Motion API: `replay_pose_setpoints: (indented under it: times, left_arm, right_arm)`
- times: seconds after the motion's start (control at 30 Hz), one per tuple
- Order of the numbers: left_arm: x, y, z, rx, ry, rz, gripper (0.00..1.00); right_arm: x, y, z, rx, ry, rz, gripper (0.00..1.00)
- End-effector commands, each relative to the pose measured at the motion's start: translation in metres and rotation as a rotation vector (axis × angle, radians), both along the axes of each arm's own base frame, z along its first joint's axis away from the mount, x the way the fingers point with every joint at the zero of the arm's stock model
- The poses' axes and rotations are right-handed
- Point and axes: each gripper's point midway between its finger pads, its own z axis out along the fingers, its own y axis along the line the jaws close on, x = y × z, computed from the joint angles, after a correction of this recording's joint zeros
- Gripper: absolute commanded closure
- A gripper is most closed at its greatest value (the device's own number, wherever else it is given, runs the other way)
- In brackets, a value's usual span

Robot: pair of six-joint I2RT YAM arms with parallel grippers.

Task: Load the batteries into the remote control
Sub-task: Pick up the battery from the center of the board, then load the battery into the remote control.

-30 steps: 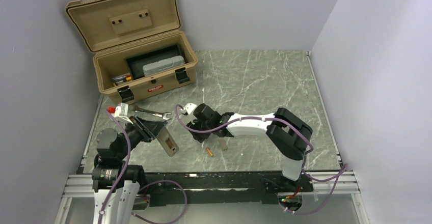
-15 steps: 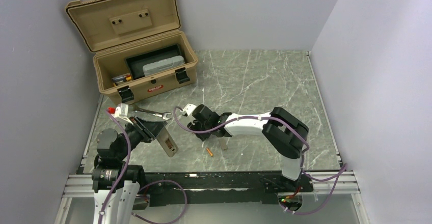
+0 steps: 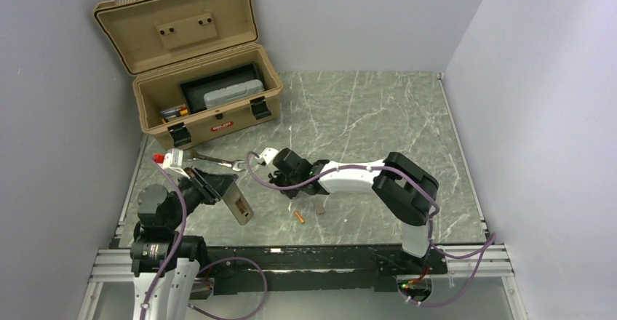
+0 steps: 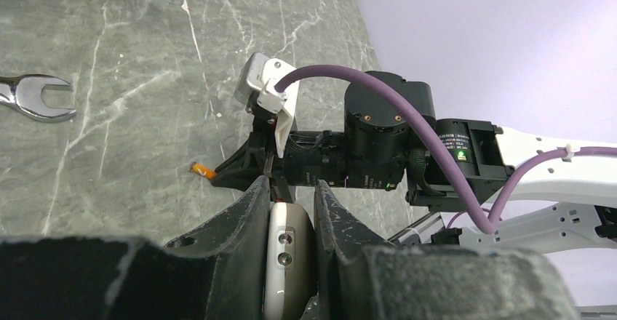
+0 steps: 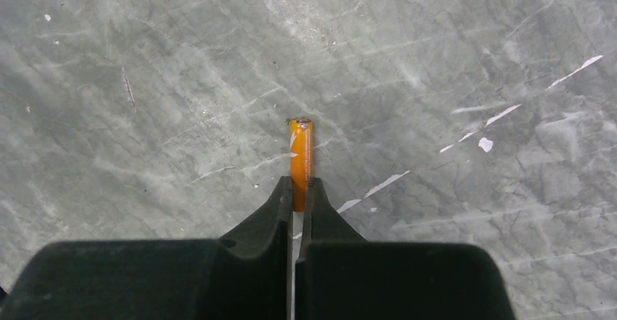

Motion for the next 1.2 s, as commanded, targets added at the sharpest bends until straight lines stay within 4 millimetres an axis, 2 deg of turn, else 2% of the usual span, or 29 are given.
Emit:
replay_pose_setpoints:
  times: [0.0, 0.1, 0.27, 0.33, 0.43, 0.53, 0.67, 0.77, 0.97, 1.07, 1.17]
  left_arm:
    - [0.000, 0.000, 0.014, -0.011, -0.059, 0.006, 1.00]
    - [0.002, 0.002, 0.010, -0.021, -0.053, 0.023, 1.00]
    - [0.009, 0.001, 0.001, -0.091, -0.036, 0.035, 1.00]
    - [0.014, 0.002, -0.003, -0.151, -0.025, 0.059, 1.00]
    - [0.016, 0.003, 0.005, -0.235, -0.050, 0.078, 1.00]
    - [0.018, 0.012, 0.005, -0.298, -0.077, 0.143, 1.00]
    - [0.027, 0.012, -0.009, -0.468, -0.093, 0.144, 1.00]
    - [0.032, 0.012, -0.022, -0.534, -0.080, 0.143, 1.00]
    - [0.038, 0.009, -0.016, -0.520, -0.090, 0.125, 1.00]
    - [0.043, 0.000, -0.010, -0.508, -0.101, 0.093, 1.00]
    - [0.048, -0.018, -0.011, -0.498, -0.094, 0.063, 1.00]
  right_arm:
    - [-0.002, 0.003, 0.002, 0.007, 0.023, -0.029, 1.00]
    - [0.000, -0.002, 0.021, 0.054, 0.021, -0.072, 1.00]
    - [0.001, -0.025, 0.073, 0.135, -0.005, -0.144, 1.00]
    - [-0.005, -0.032, 0.094, 0.161, -0.010, -0.142, 1.00]
    - [-0.015, -0.046, 0.124, 0.193, -0.017, -0.150, 1.00]
    - [-0.029, -0.053, 0.159, 0.263, -0.003, -0.139, 1.00]
    - [-0.052, -0.057, 0.199, 0.372, 0.052, -0.115, 1.00]
    - [-0.063, -0.060, 0.208, 0.383, 0.099, -0.113, 1.00]
    - [-0.069, -0.058, 0.207, 0.384, 0.123, -0.116, 1.00]
    - [-0.067, -0.056, 0.207, 0.387, 0.121, -0.127, 1.00]
    - [-0.065, -0.055, 0.209, 0.390, 0.115, -0.131, 1.00]
